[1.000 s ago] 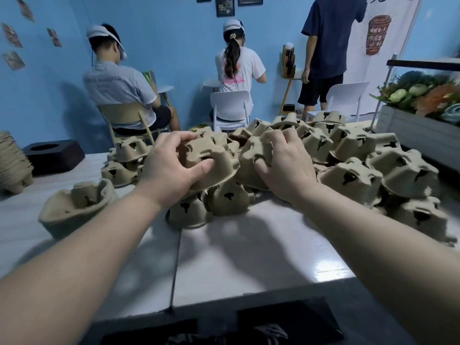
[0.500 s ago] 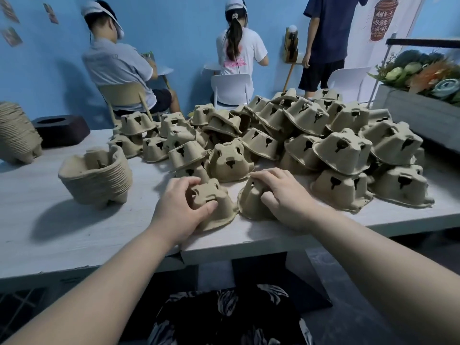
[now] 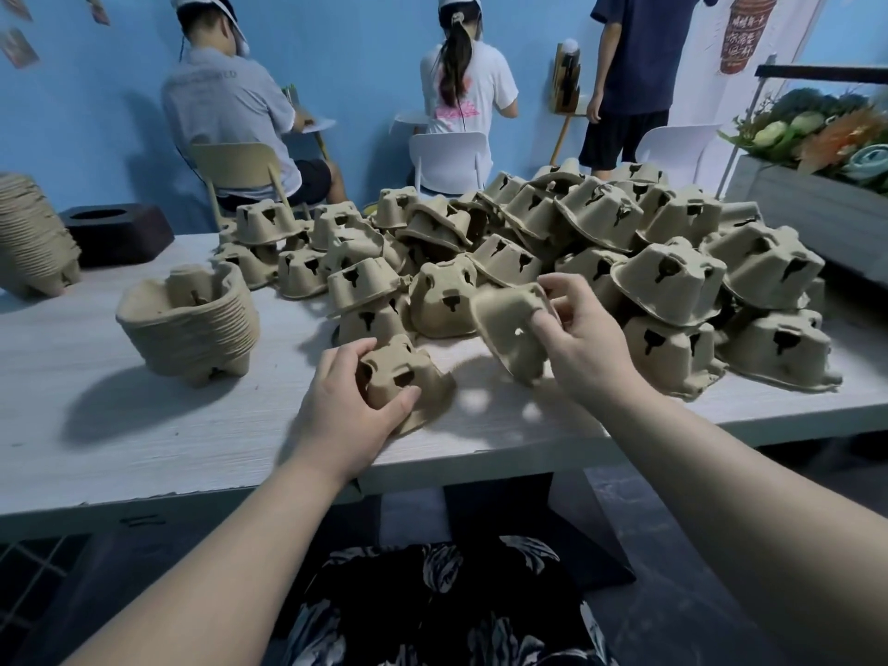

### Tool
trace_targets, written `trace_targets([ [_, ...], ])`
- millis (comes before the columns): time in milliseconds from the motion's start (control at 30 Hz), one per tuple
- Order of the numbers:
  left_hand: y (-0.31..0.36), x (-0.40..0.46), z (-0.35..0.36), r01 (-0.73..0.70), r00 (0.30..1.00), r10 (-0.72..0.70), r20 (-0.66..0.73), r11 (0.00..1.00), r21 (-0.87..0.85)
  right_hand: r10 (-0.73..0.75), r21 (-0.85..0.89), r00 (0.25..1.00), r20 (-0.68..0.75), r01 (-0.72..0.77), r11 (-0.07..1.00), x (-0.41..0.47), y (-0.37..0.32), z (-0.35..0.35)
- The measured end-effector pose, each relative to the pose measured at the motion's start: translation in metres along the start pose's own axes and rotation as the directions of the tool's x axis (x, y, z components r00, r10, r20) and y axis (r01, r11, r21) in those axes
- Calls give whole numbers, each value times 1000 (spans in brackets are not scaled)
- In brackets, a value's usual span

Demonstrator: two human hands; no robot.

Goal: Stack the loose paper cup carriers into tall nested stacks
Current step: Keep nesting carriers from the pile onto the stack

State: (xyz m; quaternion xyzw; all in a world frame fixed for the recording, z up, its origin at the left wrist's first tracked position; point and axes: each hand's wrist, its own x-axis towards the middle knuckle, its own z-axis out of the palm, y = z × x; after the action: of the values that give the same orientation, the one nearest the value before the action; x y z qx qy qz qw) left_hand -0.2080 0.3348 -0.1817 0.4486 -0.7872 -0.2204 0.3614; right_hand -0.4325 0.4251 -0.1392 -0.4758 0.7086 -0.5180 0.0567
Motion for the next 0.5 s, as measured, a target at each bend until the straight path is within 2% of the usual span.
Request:
trace_targets([
  [67, 0, 0, 0, 4, 1000, -4, -12, 1000, -1, 104, 243, 994, 42, -112, 964, -2, -1, 0],
  [133, 0, 0, -1, 7, 1000, -7, -22, 1000, 4, 143, 322, 984, 104, -169, 932, -8, 4, -1],
  [200, 2, 0, -1, 7, 1000, -7, -30, 1000, 3, 141, 244, 981, 132, -170, 955, -15, 11, -2],
  [367, 2, -1, -1, 23, 1000, -23, -13, 1000, 10, 79, -18, 995, 68, -78, 997, -22, 24, -4],
  [500, 3, -2, -1, 29, 1000, -29, 0, 999, 12, -28, -94, 995, -97, 19, 995, -27, 27, -2],
])
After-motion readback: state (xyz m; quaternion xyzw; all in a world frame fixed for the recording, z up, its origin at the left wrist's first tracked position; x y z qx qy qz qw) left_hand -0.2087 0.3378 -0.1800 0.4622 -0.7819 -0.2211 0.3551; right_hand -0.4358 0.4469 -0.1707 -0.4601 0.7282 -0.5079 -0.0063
